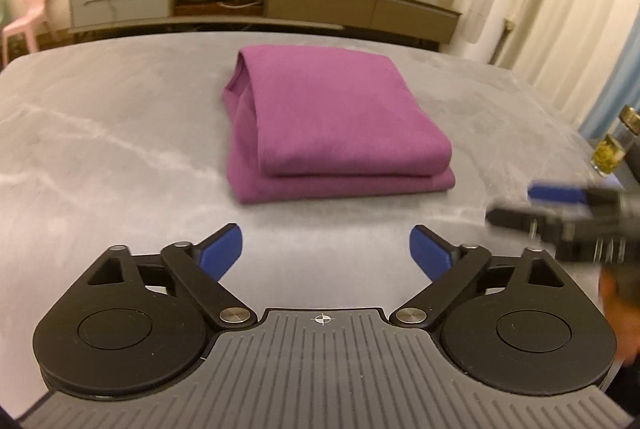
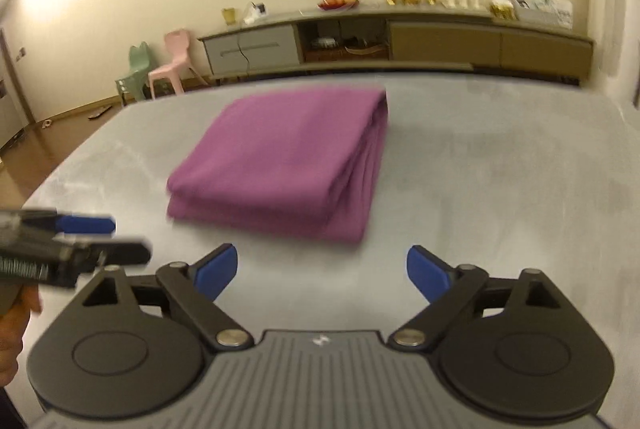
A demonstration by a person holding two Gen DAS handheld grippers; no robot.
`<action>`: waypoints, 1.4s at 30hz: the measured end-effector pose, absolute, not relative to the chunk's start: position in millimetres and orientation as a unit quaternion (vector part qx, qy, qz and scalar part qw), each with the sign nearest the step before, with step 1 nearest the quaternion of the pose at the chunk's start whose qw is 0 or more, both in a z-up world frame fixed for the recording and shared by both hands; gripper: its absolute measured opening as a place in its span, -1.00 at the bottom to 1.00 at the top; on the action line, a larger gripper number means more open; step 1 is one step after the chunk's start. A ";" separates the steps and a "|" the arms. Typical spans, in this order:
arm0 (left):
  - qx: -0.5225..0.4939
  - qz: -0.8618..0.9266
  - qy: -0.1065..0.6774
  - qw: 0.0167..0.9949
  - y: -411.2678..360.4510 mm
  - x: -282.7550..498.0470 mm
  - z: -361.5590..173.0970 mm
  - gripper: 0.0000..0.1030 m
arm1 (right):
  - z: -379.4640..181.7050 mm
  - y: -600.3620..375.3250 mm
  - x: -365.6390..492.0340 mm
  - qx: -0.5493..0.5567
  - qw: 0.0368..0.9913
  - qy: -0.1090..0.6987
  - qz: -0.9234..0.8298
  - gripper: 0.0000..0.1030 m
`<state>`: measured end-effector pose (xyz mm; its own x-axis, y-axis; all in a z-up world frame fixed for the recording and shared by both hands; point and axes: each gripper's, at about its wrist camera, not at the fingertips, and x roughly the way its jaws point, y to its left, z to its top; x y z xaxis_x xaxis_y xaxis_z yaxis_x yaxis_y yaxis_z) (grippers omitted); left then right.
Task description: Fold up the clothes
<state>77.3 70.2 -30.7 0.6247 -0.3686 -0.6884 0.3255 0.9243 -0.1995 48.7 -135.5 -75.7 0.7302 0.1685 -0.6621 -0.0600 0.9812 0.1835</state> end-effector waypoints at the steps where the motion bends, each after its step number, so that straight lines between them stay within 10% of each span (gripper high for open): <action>1: -0.031 -0.188 0.393 0.899 68.4 73.4 -32.8 0.76 | -79.8 -133.4 42.9 0.076 0.925 0.368 0.058 0.83; 42: 0.012 -0.146 0.386 0.911 25.8 13.4 -9.2 0.82 | -67.0 -128.3 7.2 0.053 0.933 0.355 0.025 0.88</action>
